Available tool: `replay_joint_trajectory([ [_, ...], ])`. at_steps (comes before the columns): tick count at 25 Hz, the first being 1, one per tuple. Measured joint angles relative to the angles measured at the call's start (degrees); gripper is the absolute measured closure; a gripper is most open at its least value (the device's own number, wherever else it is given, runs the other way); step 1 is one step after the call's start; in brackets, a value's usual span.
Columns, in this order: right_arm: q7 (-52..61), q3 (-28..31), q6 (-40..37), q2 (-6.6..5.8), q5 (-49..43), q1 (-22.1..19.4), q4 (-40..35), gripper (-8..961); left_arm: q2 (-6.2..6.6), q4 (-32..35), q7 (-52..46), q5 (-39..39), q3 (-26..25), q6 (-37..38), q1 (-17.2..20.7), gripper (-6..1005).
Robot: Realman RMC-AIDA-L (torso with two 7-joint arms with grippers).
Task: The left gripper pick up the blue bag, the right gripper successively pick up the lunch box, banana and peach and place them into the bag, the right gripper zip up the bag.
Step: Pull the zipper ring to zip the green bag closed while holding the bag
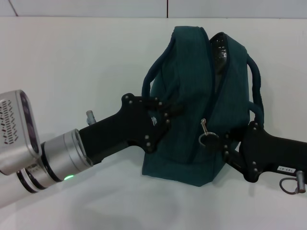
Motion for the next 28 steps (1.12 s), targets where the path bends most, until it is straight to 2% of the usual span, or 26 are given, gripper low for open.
replay_joint_trajectory([
  [3,-1.27,-0.02,-0.27,0.08,0.04,0.02,0.0,884,0.0,0.0,0.02,0.06,0.0,0.02,0.0,945],
  [8,-4.13,0.7,-2.15,0.12,0.73,-0.38,0.0,944,0.0,0.0,0.93,0.09,0.0,0.03,0.36,945],
  [22,-8.55,3.61,-2.44,0.17,7.0,-1.41,-0.55,937,-0.01,-0.28,4.81,0.29,0.06,-0.04,0.71,945],
  [28,-10.37,3.62,-2.53,0.39,9.5,-0.98,-0.57,933,0.0,-0.05,6.22,2.64,0.19,0.0,0.71,945],
])
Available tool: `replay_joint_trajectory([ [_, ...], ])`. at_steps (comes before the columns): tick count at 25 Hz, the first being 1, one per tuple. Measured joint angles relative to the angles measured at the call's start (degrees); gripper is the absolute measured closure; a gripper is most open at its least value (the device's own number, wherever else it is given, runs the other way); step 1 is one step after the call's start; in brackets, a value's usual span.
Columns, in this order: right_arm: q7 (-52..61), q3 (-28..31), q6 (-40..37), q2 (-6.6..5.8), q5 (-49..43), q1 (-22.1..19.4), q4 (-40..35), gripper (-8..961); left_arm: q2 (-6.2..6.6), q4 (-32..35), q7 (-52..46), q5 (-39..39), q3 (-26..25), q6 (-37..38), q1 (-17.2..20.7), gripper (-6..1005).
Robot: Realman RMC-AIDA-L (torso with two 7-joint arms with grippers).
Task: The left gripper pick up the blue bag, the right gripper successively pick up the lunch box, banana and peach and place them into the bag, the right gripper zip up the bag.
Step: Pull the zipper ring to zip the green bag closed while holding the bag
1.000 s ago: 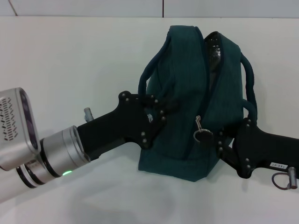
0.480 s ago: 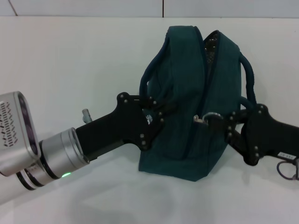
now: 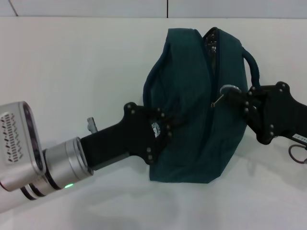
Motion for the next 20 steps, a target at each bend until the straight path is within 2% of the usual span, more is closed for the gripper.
replay_joint_trajectory([
  [8,-1.84,-0.1,0.02,0.16,4.12,-0.26,0.39,926,0.0,0.06,3.1,4.95,0.23,0.09,-0.19,944],
  [14,-4.36,-0.39,0.06,0.27,7.69,-1.4,1.14,922,0.34,1.44,4.33,5.83,3.33,1.77,0.6,944],
  [20,-7.4,-0.2,-1.73,0.26,12.4,-2.39,4.54,917,0.79,6.63,2.32,4.4,3.21,4.42,5.28,944],
])
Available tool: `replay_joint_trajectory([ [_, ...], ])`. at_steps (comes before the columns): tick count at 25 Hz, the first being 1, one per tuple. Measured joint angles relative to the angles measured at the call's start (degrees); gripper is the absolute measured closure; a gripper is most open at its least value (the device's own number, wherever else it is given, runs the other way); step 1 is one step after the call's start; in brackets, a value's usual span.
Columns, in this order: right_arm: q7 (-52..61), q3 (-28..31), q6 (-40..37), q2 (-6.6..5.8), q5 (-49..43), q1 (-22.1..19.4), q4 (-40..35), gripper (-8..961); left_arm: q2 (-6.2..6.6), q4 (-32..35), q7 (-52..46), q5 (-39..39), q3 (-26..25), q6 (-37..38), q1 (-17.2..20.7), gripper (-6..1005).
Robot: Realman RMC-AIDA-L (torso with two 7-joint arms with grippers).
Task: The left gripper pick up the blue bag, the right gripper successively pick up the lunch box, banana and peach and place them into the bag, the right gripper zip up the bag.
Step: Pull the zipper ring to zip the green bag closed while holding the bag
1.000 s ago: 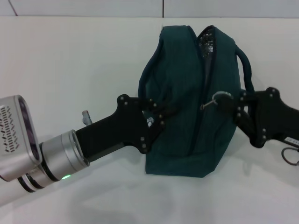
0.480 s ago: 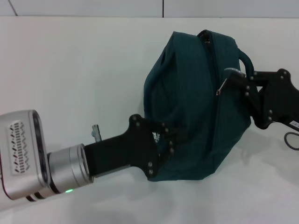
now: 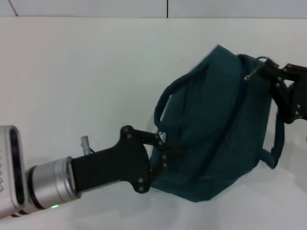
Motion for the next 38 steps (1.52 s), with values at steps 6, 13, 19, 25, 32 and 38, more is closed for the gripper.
replay_joint_trajectory([
  [6,-0.35,0.22,-2.23,-0.01,1.42,-1.05,1.51,912,0.54,2.17,-7.15,-6.92,-0.16,-0.48,3.01,944],
  [13,-0.8,0.58,-2.07,-0.25,3.46,-1.58,5.2,907,0.73,2.13,-15.57,-14.35,-0.17,-4.16,4.2,943],
  [19,-0.83,2.43,-1.76,-0.42,4.32,-1.75,8.21,902,1.22,2.19,-20.47,-14.54,-0.19,-5.56,3.89,943],
  [25,-0.72,4.54,-1.73,-0.7,4.32,-1.77,10.69,897,1.26,2.36,-21.06,-14.7,-0.21,-5.66,3.83,943],
  [32,0.29,4.71,-1.62,-0.75,4.53,-1.77,10.73,892,0.74,2.38,-21.18,-13.95,0.19,-5.73,2.46,943],
  [38,1.73,6.02,-1.48,-0.74,4.59,-1.8,10.77,887,0.46,2.28,-21.56,-13.82,-0.06,-5.78,1.87,942],
])
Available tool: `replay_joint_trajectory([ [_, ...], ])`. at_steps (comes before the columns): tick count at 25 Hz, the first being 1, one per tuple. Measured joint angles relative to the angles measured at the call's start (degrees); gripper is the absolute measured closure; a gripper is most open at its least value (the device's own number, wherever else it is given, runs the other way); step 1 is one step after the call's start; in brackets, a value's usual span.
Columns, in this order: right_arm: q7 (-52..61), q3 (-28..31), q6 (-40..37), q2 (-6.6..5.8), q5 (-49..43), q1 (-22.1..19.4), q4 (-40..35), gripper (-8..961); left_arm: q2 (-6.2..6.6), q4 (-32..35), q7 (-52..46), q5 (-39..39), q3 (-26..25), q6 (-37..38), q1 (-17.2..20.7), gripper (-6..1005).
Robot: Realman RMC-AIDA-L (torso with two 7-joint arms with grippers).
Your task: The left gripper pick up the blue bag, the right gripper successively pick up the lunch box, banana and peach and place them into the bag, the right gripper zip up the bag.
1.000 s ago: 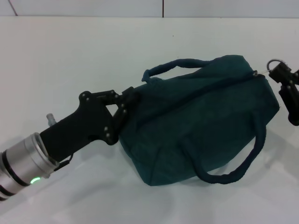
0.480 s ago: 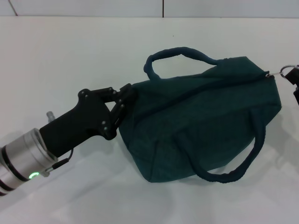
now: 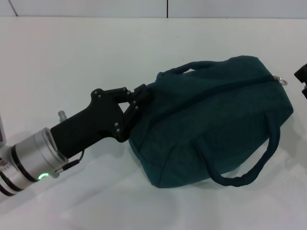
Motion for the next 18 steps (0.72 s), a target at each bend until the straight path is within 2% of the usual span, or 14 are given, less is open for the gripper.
replay_joint_trajectory([
  [7,0.26,1.59,0.08,0.03,0.11,-0.02,-0.01,646,-0.33,-0.41,-2.58,-5.02,-0.17,0.77,1.28,942],
  [12,1.69,1.87,0.13,0.02,0.32,-0.05,0.07,503,0.41,1.43,-9.54,-8.72,-0.17,3.4,1.95,678],
  [15,2.25,1.86,0.18,0.02,0.3,-0.05,0.08,504,1.35,6.3,-16.67,-8.69,0.01,2.84,1.79,542],
  [17,2.47,1.81,0.29,0.02,0.13,-0.05,0.09,505,2.82,10.61,-24.64,-5.87,0.21,0.55,0.21,464],
  [18,2.51,1.69,0.33,0.02,0.01,-0.04,0.09,505,3.85,13.02,-29.67,-3.21,0.21,-1.24,-1.85,426],
])
